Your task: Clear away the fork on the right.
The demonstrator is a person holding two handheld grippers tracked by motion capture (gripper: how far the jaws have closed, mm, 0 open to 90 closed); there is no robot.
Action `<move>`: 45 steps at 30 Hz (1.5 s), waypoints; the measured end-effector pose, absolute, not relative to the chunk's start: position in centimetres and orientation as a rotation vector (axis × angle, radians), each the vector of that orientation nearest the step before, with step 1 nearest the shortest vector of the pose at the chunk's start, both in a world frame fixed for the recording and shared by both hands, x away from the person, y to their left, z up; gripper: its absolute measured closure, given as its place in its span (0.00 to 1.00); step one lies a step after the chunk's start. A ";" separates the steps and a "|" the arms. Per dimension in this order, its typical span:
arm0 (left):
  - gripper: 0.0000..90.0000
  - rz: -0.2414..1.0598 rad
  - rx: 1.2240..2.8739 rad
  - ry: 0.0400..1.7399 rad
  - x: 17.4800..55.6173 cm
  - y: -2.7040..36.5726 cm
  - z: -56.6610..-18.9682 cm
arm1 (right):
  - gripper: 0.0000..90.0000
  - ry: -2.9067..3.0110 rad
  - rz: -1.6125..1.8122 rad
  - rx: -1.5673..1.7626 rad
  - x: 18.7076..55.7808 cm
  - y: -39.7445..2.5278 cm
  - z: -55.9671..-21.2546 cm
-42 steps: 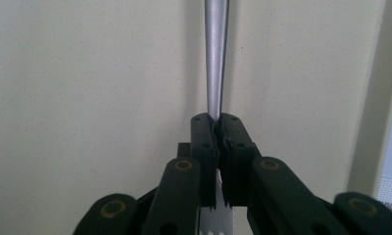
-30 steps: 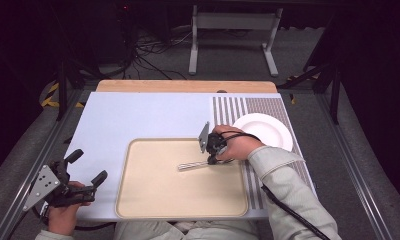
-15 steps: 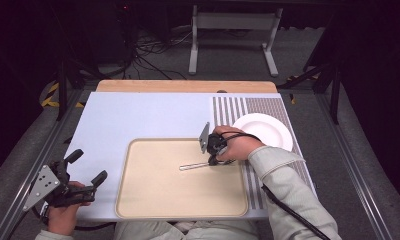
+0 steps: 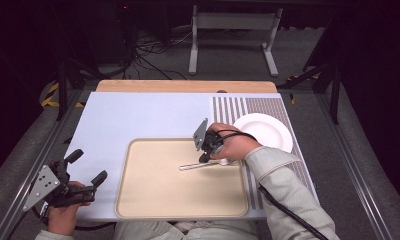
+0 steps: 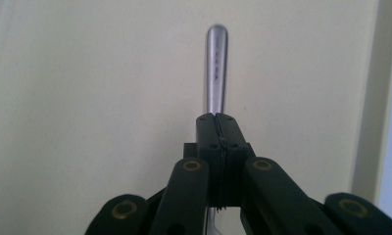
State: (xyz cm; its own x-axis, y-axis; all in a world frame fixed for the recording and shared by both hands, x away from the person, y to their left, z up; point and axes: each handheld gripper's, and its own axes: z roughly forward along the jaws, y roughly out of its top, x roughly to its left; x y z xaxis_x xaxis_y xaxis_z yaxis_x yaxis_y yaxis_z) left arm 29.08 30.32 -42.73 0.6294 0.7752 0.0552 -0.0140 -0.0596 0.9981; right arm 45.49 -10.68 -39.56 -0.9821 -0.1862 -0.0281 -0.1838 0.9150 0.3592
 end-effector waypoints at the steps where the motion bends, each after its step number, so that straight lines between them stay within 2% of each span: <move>1: 0.01 0.730 1.505 0.668 29.1 30.3 -42.7 | 1.00 -3.067 -0.574 0.296 45.5 -10.7 -39.6; 29: 0.01 0.728 1.506 0.671 29.1 30.4 -42.8 | 1.00 -3.070 -0.651 0.113 46.7 -7.6 -42.6; 45: 0.01 0.730 1.504 0.672 29.1 30.4 -42.8 | 1.00 -3.047 -0.589 0.138 46.1 -7.4 -42.6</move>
